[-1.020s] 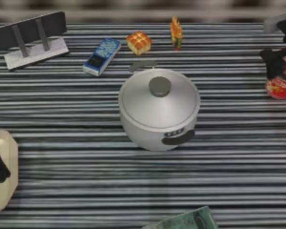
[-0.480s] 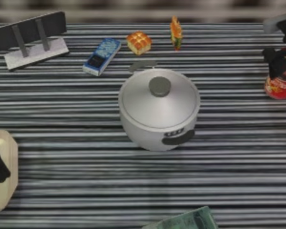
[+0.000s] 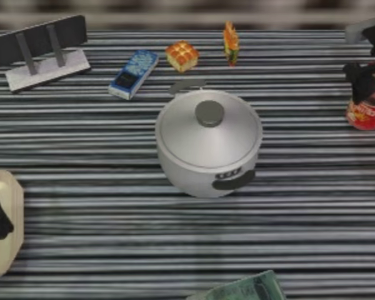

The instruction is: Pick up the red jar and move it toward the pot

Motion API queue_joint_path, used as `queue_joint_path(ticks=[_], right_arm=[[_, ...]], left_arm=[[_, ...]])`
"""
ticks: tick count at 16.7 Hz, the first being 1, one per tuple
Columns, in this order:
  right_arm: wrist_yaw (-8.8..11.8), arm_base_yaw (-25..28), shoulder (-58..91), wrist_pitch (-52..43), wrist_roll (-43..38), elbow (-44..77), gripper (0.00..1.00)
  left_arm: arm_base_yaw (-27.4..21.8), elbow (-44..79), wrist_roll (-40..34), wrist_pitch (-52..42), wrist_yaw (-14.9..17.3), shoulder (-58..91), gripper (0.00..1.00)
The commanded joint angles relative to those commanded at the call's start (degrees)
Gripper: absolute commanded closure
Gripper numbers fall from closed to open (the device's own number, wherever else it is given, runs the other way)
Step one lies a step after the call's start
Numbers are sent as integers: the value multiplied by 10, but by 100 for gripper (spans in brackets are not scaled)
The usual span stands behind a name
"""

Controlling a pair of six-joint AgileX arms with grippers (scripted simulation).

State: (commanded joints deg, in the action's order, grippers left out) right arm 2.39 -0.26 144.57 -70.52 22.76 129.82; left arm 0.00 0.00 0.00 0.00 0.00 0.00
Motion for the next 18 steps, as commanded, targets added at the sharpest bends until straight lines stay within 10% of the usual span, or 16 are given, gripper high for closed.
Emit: queue_joint_path(ticks=[18], right_arm=[[3,6,-287,-36,0,-251,100]], left_arm=[[0,0,0,0,0,0,0]])
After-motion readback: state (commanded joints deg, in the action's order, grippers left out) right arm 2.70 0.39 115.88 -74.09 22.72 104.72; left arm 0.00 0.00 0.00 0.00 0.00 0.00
